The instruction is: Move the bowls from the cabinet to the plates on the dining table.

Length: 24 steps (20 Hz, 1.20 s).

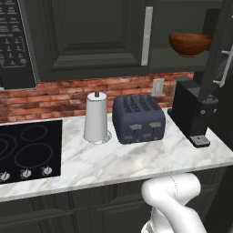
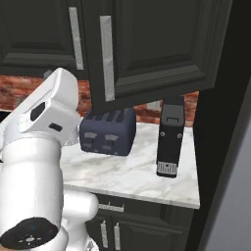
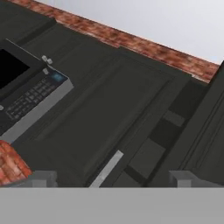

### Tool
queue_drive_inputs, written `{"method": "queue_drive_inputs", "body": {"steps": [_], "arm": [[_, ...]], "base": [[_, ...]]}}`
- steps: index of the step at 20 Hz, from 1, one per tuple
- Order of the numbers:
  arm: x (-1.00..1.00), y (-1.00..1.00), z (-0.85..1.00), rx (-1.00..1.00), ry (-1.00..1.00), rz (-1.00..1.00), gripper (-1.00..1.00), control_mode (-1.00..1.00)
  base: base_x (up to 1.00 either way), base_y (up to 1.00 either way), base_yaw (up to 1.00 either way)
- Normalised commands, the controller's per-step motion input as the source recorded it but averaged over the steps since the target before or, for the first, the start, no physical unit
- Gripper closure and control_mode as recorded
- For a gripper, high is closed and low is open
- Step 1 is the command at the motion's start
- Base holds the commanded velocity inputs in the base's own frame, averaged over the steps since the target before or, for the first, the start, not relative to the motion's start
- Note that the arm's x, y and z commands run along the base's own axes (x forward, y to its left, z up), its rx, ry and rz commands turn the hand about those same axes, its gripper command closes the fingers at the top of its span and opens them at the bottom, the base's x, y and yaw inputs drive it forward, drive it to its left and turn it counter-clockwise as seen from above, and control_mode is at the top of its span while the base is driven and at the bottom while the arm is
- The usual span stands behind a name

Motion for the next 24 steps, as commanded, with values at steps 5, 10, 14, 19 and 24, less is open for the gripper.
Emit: {"method": "queue_drive_inputs", "body": {"steps": [5, 10, 14, 19, 24], "arm": [[-0.31, 0.56, -0.44, 0.04, 0.00, -0.06, -1.00, -1.00], [-0.15, 0.49, -0.53, 0.14, 0.01, -0.17, -1.00, -1.00], [0.00, 0.42, -0.58, 0.20, 0.07, -0.26, -1.00, -1.00], [0.00, 0.34, -0.47, 0.28, 0.11, -0.25, -1.00, -1.00], [0.00, 0.19, -0.31, 0.29, 0.13, -0.21, -1.00, -1.00]], "base": [[0.00, 0.00, 0.00], [0.00, 0.00, 0.00], [0.00, 0.00, 0.00], [0.00, 0.00, 0.00], [0.00, 0.00, 0.00]]}}
